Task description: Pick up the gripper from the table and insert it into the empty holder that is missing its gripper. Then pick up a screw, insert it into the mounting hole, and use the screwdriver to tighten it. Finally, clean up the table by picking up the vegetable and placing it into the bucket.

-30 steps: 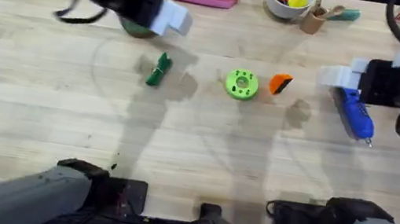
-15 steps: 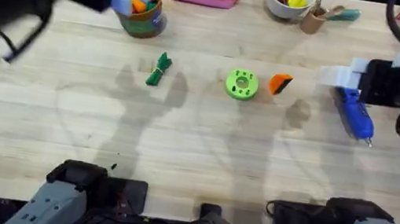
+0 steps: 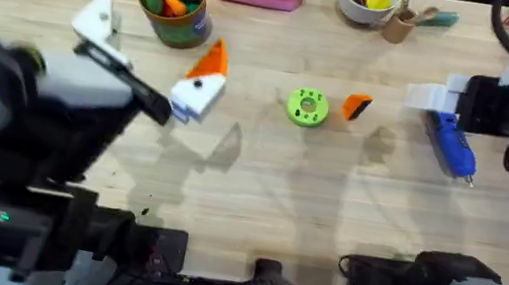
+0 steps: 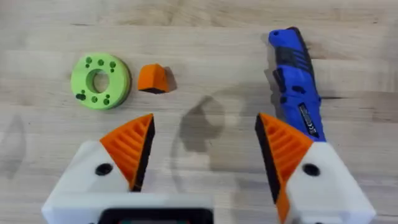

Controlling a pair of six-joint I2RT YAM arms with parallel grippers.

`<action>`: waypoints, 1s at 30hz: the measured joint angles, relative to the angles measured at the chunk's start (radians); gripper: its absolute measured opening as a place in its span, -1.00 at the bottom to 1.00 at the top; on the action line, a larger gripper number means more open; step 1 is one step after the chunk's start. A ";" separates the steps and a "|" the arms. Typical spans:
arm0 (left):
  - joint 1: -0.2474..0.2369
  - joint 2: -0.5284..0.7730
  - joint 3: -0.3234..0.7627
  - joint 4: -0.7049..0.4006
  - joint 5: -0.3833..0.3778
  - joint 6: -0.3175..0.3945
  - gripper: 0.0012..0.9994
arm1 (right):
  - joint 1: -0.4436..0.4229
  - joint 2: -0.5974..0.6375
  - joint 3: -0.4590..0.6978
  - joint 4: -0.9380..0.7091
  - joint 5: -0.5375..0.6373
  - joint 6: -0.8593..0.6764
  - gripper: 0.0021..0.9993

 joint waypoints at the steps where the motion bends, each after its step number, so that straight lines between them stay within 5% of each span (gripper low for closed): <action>1: 0.000 -0.031 -0.040 0.033 0.007 -0.014 0.97 | 0.000 0.000 0.000 0.000 0.000 0.000 0.85; 9: 0.000 -0.195 -0.245 0.120 0.089 -0.161 0.97 | 0.000 0.000 0.000 0.000 0.000 0.000 0.85; 18: 0.000 -0.349 -0.264 -0.070 0.323 -0.202 0.97 | 0.000 0.000 0.000 0.000 0.000 0.000 0.85; 23: 0.000 -0.352 -0.264 -0.180 0.421 -0.181 0.97 | 0.000 0.000 0.000 0.000 0.000 0.000 0.85; 30: 0.000 -0.352 -0.260 -0.222 0.554 -0.050 0.97 | 0.000 0.000 0.000 0.000 0.000 0.000 0.85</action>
